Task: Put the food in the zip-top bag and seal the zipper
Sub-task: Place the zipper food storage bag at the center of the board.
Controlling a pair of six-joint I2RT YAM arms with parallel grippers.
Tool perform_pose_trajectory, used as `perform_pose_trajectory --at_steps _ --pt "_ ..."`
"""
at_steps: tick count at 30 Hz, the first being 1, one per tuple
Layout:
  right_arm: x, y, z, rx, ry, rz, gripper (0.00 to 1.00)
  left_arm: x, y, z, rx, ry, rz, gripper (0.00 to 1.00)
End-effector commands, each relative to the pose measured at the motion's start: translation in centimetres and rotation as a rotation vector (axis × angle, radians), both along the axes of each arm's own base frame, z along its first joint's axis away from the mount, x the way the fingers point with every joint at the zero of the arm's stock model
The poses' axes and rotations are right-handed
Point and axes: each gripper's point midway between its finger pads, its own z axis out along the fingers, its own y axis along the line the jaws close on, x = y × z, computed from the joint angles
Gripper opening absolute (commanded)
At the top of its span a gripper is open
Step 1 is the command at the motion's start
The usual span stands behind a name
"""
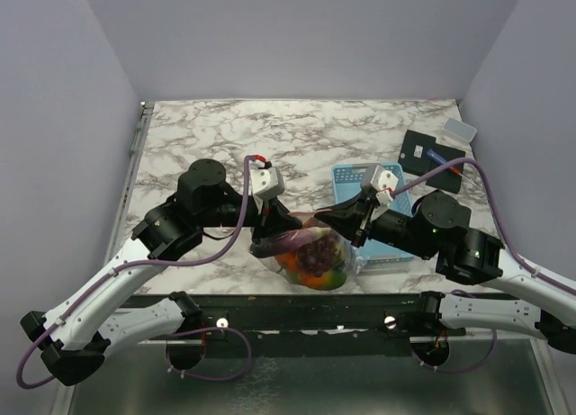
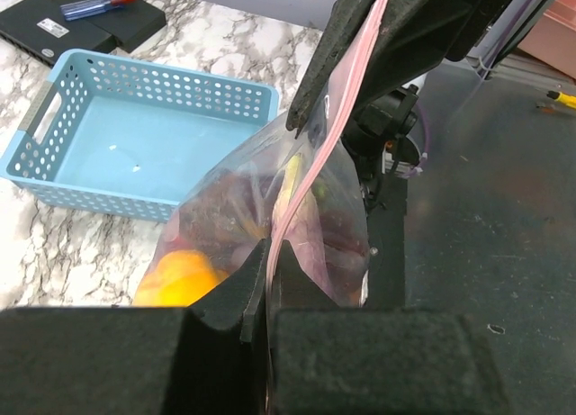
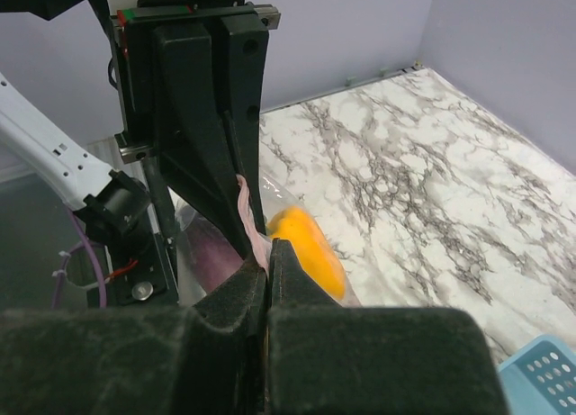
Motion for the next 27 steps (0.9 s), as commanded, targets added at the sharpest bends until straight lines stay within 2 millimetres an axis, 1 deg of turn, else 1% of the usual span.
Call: perform_pose_trajectory --at_steps 1,4,6,10,13,16,19,23,24,25,27 --pt "0.5 -1.0 4.7 0.149 -0.042 -0.05 0.01 1.3 0.1 -0.3 0.024 -0.021 0.059 0.0" --pt "1.3 -1.3 4.3 0.135 -0.033 -0.095 0.01 2.1 0.2 -0.2 0.029 -0.035 0.102 0.0" --pt "1.8 -1.6 4.1 0.128 -0.027 -0.128 0.05 2.7 0.3 -0.1 0.033 -0.046 0.135 0.0" --pt "2.8 -2.1 3.5 0.108 -0.015 -0.194 0.22 4.3 0.8 0.1 0.047 -0.067 0.225 0.0" --pt "3.2 -2.8 3.4 0.11 -0.014 -0.234 0.34 5.5 1.3 0.2 0.056 -0.081 0.296 0.0" --pt "3.4 -3.7 3.5 0.126 -0.016 -0.266 0.42 6.7 1.8 0.3 0.067 -0.094 0.364 0.0" --pt "3.6 -4.6 3.6 0.142 -0.018 -0.297 0.45 7.9 2.4 0.6 0.077 -0.113 0.443 0.0" --pt "3.7 -5.3 3.3 0.146 -0.017 -0.319 0.46 9.9 3.7 1.1 0.096 -0.149 0.568 0.0" --pt "4.6 -6.0 3.2 0.144 -0.019 -0.359 0.46 10.5 4.1 1.2 0.104 -0.16 0.602 0.0" --pt "3.9 -5.5 3.0 0.142 -0.016 -0.329 0.46 11.1 4.6 1.3 0.113 -0.174 0.642 0.0" --pt "3.9 -5.6 2.6 0.136 -0.013 -0.336 0.46 12.4 5.4 1.3 0.137 -0.203 0.717 0.0"
